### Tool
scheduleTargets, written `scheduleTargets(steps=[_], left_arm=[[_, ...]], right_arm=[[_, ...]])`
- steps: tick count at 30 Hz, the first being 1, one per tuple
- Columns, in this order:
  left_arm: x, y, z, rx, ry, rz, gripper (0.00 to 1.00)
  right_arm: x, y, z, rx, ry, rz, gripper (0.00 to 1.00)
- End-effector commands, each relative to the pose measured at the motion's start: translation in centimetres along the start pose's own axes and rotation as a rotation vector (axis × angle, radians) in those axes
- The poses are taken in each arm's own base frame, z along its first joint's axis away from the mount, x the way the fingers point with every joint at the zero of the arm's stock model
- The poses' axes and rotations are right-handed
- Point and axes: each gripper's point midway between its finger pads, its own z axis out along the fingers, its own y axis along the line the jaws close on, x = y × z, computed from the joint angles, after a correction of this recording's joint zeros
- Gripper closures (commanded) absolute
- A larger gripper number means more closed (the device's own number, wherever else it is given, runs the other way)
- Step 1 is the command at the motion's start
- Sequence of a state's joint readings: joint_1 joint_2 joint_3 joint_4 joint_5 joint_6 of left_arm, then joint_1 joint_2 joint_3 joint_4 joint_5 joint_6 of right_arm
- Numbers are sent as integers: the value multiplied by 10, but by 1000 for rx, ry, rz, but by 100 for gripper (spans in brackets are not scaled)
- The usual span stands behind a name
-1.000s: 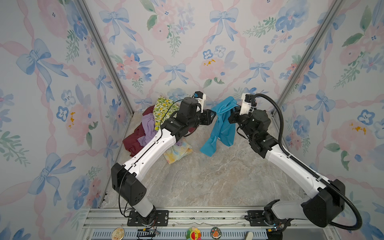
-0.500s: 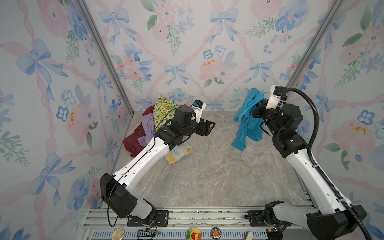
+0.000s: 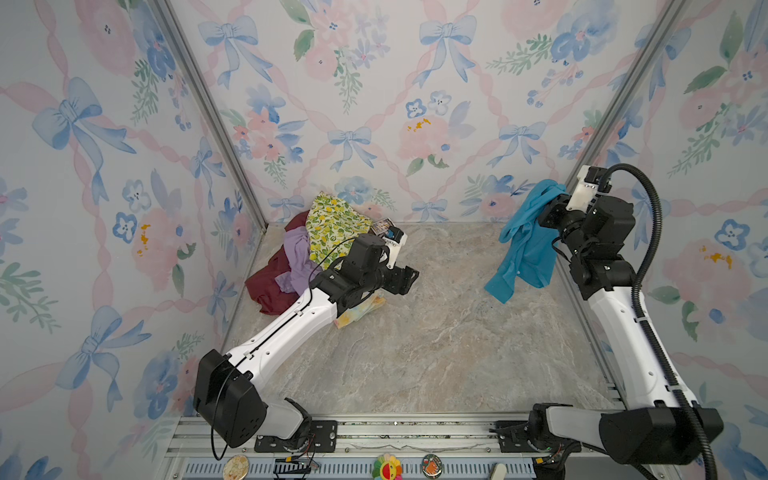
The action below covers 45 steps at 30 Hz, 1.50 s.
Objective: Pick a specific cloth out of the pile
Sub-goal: 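Carry the turquoise shirt away from the pile with the right gripper and lower it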
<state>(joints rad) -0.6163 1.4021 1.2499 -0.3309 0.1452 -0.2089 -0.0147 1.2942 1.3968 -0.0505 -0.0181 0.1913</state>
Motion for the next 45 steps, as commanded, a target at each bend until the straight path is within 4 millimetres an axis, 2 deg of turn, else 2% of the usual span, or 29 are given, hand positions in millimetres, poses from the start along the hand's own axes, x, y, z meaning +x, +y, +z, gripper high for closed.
scheduleTargets(steps=[1, 10, 15, 17, 21, 25, 34, 45], left_arm=[[5, 5, -2, -18, 2, 42, 22], [25, 14, 12, -50, 59, 71, 24], [32, 21, 15, -78, 76, 71, 24], [32, 24, 15, -89, 74, 68, 24], [34, 30, 14, -98, 76, 56, 25], [37, 35, 15, -110, 78, 48, 25], [46, 38, 20, -117, 73, -5, 27], [32, 47, 0, -159, -5, -9, 25]], right_arm=[[-8, -8, 19, 4, -25, 11, 100], [9, -43, 80, 43, -15, 58, 100], [20, -53, 98, 70, 4, 69, 100], [35, -58, 101, 85, 28, 75, 100], [73, -68, 96, 121, 88, 80, 100], [120, -77, 79, 160, 176, 81, 100], [207, -76, 43, 204, 385, 76, 100], [276, -76, 33, 246, 626, 82, 100]])
